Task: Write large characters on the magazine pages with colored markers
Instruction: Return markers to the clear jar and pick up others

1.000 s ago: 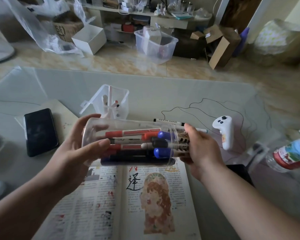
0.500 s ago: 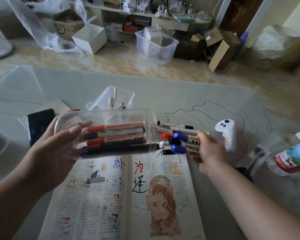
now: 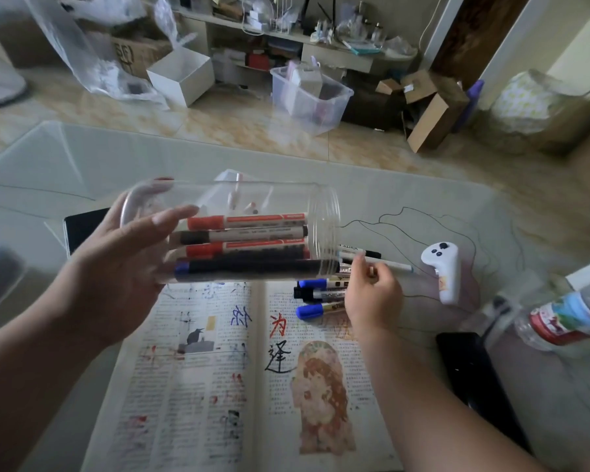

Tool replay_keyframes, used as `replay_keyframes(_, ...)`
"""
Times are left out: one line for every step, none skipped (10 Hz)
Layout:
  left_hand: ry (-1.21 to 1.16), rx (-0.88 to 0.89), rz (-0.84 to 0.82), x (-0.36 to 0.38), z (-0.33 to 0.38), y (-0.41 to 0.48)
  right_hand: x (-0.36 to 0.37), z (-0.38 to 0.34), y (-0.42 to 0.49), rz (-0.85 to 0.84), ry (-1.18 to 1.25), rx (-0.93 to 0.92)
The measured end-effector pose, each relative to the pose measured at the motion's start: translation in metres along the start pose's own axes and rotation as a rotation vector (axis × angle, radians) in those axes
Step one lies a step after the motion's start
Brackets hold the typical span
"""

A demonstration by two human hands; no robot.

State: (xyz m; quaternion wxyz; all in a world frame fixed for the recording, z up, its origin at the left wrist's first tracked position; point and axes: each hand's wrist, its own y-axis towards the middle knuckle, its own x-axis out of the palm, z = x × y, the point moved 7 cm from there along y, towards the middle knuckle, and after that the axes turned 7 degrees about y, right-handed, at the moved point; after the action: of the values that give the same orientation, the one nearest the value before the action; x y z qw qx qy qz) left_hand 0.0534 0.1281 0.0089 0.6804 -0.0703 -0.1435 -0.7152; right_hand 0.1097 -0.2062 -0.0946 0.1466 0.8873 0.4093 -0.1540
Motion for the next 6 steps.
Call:
replay_keyframes(0.105,-0.089,0.048,0.011,0.001,0.009,0.003,0.001,-0.002,0.023,-0.054,-0.120)
replay_keyframes(0.086,-0.076,0.014,0.007,-0.003,0.012,0.005,0.000,0.000,0.005,-0.109,-0.164)
replay_keyframes(0.032,-0.096,-0.002,0.009,-0.005,0.013,0.006,0.003,0.002,-0.003,-0.209,-0.222)
replay_keyframes(0.054,-0.108,-0.006,0.011,-0.009,0.013,0.005,0.002,0.000,0.004,-0.234,-0.291)
replay_keyframes(0.068,-0.142,-0.020,0.015,-0.012,0.014,0.006,0.002,0.000,-0.040,-0.253,-0.337)
replay_keyframes(0.069,-0.163,-0.032,0.020,-0.012,0.014,0.008,0.006,0.003,-0.069,-0.256,-0.322)
